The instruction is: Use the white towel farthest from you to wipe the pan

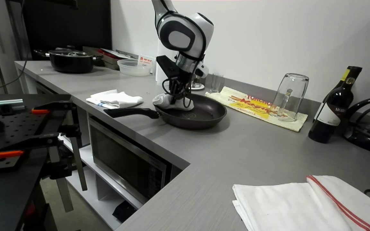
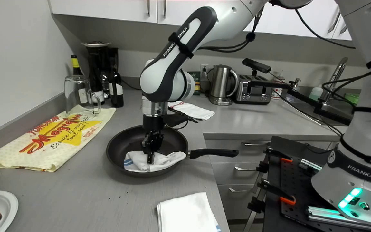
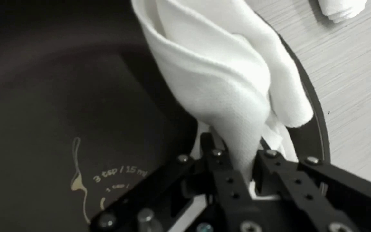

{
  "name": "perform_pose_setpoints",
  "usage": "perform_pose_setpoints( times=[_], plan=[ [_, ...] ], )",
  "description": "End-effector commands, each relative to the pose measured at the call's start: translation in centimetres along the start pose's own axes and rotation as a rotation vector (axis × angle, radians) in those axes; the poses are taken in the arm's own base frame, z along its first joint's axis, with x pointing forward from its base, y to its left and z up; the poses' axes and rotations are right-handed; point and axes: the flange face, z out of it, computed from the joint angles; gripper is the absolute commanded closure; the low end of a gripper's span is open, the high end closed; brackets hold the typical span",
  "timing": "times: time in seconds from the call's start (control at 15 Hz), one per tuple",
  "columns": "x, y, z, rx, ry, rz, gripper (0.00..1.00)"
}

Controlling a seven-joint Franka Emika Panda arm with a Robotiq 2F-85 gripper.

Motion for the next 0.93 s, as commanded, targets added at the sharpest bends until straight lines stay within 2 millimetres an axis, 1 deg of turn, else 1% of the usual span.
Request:
perform_pose_setpoints(
  times=[0.0,0.2,0.33,0.6,0.87],
  plan=[
    [-0.1,0.7,1.4,-0.072,-0.028,-0.047,0.96],
    [0.0,1.9,2.1,-0.173,-0.048,-0.1,0.96],
    [0.3,2.3,2.2,-0.231,-0.049,-0.126,0.96],
    [1.6,3.1,1.6,-0.359,-0.033,-0.166,0.96],
    [3.1,5.6,1.0,-0.486,0.005,-0.166,0.96]
  ],
)
